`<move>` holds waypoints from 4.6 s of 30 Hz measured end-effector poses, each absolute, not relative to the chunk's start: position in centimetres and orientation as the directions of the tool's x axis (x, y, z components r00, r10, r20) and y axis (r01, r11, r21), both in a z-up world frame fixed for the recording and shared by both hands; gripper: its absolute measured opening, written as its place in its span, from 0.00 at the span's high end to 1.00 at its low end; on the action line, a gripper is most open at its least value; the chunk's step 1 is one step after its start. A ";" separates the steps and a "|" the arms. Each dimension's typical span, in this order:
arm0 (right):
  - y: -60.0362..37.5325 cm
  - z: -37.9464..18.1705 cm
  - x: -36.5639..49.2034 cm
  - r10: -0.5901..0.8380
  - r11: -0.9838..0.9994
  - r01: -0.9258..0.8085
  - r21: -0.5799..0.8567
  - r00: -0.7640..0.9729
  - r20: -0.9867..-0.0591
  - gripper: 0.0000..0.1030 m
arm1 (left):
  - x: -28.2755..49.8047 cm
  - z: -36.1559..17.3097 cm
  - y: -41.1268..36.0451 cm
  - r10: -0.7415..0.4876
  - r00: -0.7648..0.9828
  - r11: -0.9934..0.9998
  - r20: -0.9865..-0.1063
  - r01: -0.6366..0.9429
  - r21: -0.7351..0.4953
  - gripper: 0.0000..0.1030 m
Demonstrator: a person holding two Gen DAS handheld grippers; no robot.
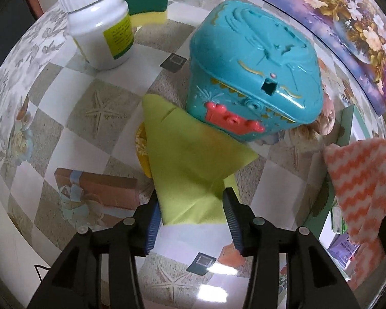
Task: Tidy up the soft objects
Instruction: 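Lift the yellow-green cloth and zigzag towel off the pile with both tools, then carry the cloth and towel over the white tray with both tools, then open both tools to drop the cloth and towel into the tray, then move the left tool to the yellow round pad while the right tool approaches the pink plush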
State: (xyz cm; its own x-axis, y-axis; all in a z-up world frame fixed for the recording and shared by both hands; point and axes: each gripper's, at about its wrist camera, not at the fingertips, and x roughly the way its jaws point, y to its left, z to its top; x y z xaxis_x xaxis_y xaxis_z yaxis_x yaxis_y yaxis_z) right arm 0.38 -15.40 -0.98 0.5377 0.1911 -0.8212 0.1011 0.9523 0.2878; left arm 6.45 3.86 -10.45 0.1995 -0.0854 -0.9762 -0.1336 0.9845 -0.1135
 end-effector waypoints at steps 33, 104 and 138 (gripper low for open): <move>-20.5 2.7 -1.5 0.170 0.900 0.188 0.394 0.680 -0.713 0.77 | 3.8 -1.3 -1.1 -0.387 0.424 0.922 -0.819 0.159 -0.353 0.95; -21.6 0.7 -1.2 -0.083 0.945 0.306 0.116 0.566 -0.820 0.08 | 6.1 -0.1 4.8 -0.079 0.502 0.965 -0.861 -0.176 -0.192 0.11; -11.6 -4.9 4.2 0.094 0.989 0.064 0.135 0.432 -0.897 0.08 | 9.2 -10.4 7.2 -0.079 0.243 0.974 -0.967 -0.187 -0.127 0.14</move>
